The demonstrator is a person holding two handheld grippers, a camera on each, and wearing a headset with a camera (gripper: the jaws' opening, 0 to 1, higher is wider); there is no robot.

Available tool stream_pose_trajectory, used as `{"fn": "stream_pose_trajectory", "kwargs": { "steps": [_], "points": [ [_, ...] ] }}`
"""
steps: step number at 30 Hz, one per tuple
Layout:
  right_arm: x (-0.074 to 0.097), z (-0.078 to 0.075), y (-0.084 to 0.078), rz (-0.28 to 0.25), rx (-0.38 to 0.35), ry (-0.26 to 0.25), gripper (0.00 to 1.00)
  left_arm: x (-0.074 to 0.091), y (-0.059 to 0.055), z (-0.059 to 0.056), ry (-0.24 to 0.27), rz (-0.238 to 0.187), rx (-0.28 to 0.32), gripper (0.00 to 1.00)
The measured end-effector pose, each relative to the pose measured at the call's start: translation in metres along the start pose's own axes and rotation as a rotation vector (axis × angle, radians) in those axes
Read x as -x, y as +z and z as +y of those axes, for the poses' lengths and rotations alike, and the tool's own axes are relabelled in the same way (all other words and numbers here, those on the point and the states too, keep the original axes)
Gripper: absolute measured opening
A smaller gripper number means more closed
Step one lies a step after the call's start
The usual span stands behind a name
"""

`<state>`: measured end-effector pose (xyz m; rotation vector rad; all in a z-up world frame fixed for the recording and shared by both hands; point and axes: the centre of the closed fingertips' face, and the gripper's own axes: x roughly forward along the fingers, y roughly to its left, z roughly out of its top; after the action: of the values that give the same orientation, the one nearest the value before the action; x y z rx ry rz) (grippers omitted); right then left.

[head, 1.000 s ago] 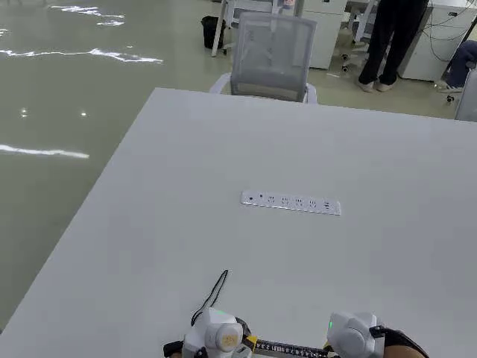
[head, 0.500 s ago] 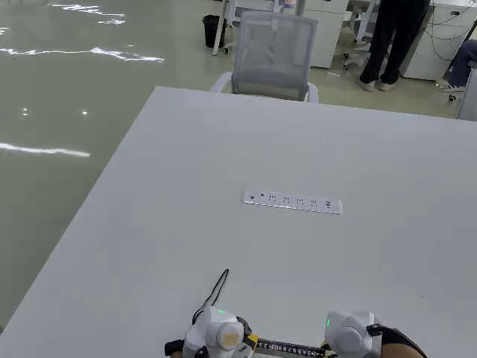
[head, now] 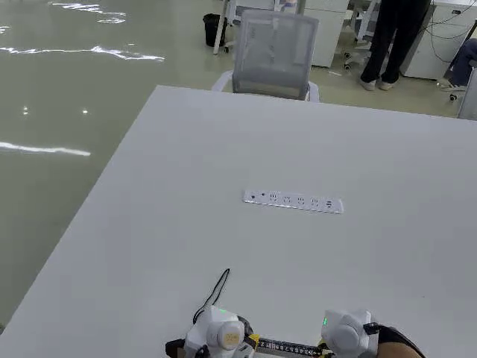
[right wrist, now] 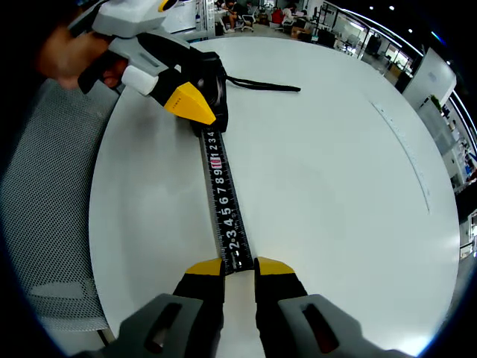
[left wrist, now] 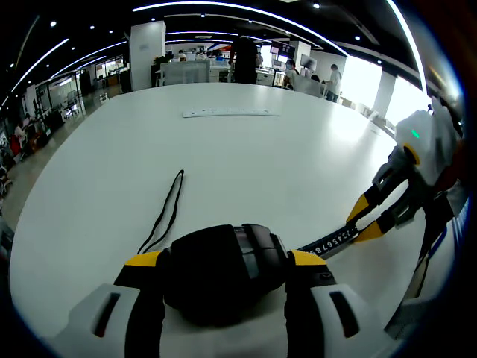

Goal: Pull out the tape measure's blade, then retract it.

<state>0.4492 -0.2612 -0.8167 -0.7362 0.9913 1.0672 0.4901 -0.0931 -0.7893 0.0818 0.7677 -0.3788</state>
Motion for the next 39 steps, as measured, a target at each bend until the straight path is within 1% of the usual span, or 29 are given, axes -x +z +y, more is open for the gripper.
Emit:
{"fn": "stream_pose_trajectory", "kwargs": {
  "steps": [13,23,35,39],
  "points": [
    [-0.004,0.002,0.008,-0.005,-0.001,0.003,0.14,-0.001,0.000,0.000,-0.004,0.003,0.001,0.63],
    [-0.007,0.003,0.011,-0.008,0.004,0.008,0.14,-0.001,0.000,0.000,-0.004,0.003,0.000,0.63],
    [-0.007,0.004,0.016,-0.012,0.010,0.006,0.14,-0.001,0.000,0.000,0.000,0.000,0.002,0.63],
    [-0.008,0.004,0.019,-0.014,0.013,0.005,0.14,-0.001,0.000,0.001,0.005,0.010,0.006,0.63]
  ]
}}
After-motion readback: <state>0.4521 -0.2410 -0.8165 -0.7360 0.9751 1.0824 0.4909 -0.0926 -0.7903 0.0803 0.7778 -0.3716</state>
